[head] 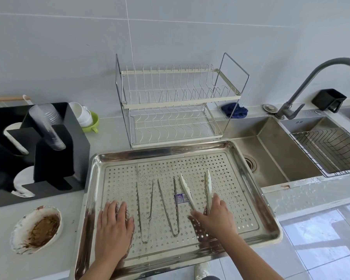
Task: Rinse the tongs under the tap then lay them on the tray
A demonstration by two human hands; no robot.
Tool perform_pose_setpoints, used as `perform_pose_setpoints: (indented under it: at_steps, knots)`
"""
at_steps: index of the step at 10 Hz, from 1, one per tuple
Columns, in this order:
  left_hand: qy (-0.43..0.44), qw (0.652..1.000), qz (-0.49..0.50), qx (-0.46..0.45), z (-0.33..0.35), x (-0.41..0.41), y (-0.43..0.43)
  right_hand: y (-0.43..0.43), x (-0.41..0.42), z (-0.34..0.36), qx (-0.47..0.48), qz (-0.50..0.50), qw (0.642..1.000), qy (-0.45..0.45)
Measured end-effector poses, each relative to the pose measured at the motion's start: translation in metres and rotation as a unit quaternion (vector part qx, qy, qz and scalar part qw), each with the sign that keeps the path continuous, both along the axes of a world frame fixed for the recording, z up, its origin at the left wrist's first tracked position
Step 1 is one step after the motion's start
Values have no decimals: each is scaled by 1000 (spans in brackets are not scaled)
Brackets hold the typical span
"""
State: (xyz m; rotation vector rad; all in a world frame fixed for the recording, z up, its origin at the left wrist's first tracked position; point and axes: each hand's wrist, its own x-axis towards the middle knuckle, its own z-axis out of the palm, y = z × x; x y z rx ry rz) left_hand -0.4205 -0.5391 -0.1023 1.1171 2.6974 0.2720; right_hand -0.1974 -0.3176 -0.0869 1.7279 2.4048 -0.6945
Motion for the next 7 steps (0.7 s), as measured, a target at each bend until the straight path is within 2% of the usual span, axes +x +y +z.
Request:
perform_pose_setpoints:
  at_steps: [2, 4, 7]
  knots:
    - [27, 999, 4, -21, -2, -4, 5, 4, -1, 13, 34, 14, 999, 10]
    - [19, 998, 3, -56, 11, -13, 13, 11, -6, 23, 53, 29, 998, 22]
    - [45, 999, 2, -17, 49, -23, 25, 35, -10, 47, 91, 63, 991, 72]
